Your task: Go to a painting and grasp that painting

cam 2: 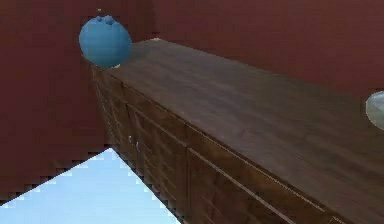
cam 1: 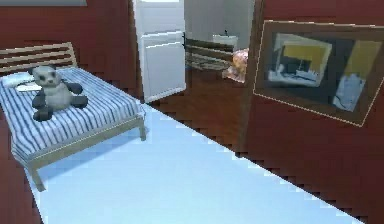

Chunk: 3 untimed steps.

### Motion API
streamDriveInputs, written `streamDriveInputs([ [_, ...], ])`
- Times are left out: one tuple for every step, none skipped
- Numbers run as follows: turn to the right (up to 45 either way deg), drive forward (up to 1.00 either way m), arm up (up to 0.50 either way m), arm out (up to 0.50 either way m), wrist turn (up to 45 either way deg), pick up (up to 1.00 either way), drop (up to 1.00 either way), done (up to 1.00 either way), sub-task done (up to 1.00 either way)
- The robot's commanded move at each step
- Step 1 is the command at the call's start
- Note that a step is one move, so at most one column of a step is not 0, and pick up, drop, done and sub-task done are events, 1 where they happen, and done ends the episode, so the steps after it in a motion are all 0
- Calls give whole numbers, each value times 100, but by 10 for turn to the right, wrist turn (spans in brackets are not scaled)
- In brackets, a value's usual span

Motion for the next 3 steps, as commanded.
streamDriveInputs([
  [0, 100, 0, 0, 0, 0, 0, 0, 0],
  [-60, 0, 0, 0, 0, 0, 0, 0, 0],
  [0, 60, 0, 0, 0, 0, 0, 0, 0],
])
